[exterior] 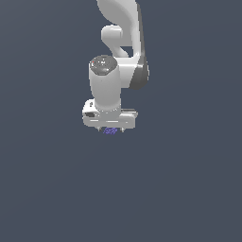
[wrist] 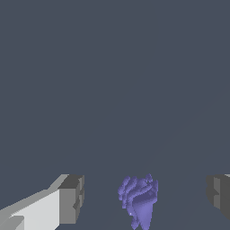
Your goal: Pick up the object and move it to a goal position.
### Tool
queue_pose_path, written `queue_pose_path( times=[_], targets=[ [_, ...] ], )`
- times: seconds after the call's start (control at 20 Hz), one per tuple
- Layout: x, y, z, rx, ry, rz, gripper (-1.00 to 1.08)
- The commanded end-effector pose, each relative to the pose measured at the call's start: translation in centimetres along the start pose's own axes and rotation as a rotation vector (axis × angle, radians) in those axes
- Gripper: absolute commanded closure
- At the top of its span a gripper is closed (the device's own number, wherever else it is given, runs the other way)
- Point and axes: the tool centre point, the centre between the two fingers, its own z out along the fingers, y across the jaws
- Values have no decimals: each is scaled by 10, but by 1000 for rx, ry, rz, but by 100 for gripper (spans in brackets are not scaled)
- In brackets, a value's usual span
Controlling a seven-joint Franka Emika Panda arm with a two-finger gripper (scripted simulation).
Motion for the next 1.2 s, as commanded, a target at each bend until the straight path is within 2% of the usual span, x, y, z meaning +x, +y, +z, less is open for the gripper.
queue_pose_path(
  times=[0.0, 0.6, 1.15],
  targets=[
    [0, 0, 0, 0, 0, 0, -92],
    [-1, 8, -12, 23, 9, 32, -92],
    [-25, 11, 17, 16, 4, 105, -92]
  ],
)
